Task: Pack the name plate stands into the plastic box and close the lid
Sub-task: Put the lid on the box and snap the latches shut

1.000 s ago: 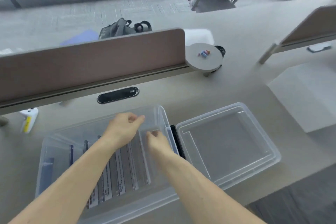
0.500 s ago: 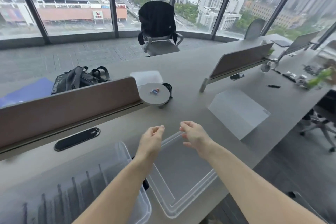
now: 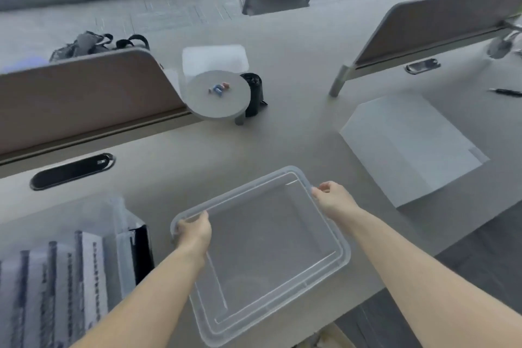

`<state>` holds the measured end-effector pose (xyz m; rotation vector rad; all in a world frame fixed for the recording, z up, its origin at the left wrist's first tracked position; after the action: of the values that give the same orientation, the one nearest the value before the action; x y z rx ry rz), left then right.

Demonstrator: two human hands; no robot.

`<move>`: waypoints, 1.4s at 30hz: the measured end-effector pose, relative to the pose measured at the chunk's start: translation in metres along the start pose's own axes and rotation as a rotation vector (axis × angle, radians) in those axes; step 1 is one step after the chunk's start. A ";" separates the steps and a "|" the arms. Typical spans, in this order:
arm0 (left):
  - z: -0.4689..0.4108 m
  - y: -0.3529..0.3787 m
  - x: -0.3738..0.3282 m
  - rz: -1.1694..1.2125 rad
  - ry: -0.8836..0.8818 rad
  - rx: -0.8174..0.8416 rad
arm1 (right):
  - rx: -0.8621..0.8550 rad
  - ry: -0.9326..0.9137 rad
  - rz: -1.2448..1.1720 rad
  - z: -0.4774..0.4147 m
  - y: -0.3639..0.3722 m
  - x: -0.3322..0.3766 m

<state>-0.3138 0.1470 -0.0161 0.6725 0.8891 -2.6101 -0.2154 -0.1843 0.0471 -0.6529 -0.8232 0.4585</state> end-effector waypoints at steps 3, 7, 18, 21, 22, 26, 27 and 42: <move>-0.026 0.003 0.015 -0.020 -0.045 -0.127 | 0.026 0.014 0.061 -0.033 0.014 -0.016; -0.036 0.014 0.020 -0.149 -0.023 -0.246 | 0.041 0.044 0.121 -0.057 0.039 -0.033; -0.055 0.032 -0.044 -0.374 0.478 -0.202 | -0.137 0.117 0.129 -0.088 0.033 -0.063; -0.062 0.031 -0.044 -0.370 0.394 -0.162 | -0.130 0.145 0.104 -0.086 0.032 -0.064; -0.061 0.028 -0.046 -0.319 0.358 -0.164 | -0.137 0.151 0.090 -0.083 0.030 -0.062; -0.050 0.008 -0.069 -0.057 0.341 -0.201 | -0.171 0.149 -0.053 -0.075 0.011 -0.052; -0.045 0.000 -0.078 0.008 0.355 -0.200 | -0.184 0.148 -0.105 -0.074 0.004 -0.048; 0.086 -0.245 -0.200 0.586 0.682 -0.189 | -0.253 -0.266 -0.785 0.111 -0.086 0.176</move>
<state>-0.2767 0.3046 0.2683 1.5384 0.9074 -1.7598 -0.1857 -0.0999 0.2538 -0.4515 -1.3202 -0.2849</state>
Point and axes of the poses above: each hand's wrist, its own z-axis away from the middle knuckle, its own y-axis out of the palm, x = y × z, the point moved 8 cm from there along -z, towards the middle knuckle, and after that the axes turned 9 degrees about -x, right-handed, at the moved point
